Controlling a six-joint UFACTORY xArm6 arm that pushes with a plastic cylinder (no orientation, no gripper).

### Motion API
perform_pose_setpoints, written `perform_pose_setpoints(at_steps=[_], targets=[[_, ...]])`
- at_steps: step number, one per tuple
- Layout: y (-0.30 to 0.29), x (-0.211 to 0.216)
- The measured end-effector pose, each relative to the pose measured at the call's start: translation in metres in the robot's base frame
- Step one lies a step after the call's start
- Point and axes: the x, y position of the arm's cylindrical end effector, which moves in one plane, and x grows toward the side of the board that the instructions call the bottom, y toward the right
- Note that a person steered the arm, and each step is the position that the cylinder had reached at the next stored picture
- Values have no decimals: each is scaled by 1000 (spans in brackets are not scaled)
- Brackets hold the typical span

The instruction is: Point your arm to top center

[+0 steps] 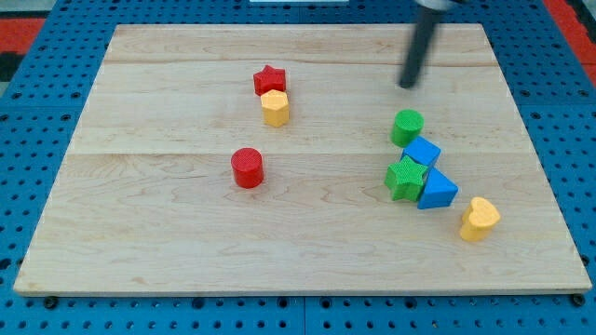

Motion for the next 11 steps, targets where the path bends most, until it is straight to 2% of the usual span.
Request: perform_pose_setpoints(at_steps=[1, 2, 3, 4, 5, 6, 7, 8, 9, 10, 11], targets=[[-146, 2], [-43, -14], [-7, -94], [-108, -92], [-283, -38], [-365, -7], [-313, -98], [-207, -47], [-97, -59], [-167, -94], [-173, -70]])
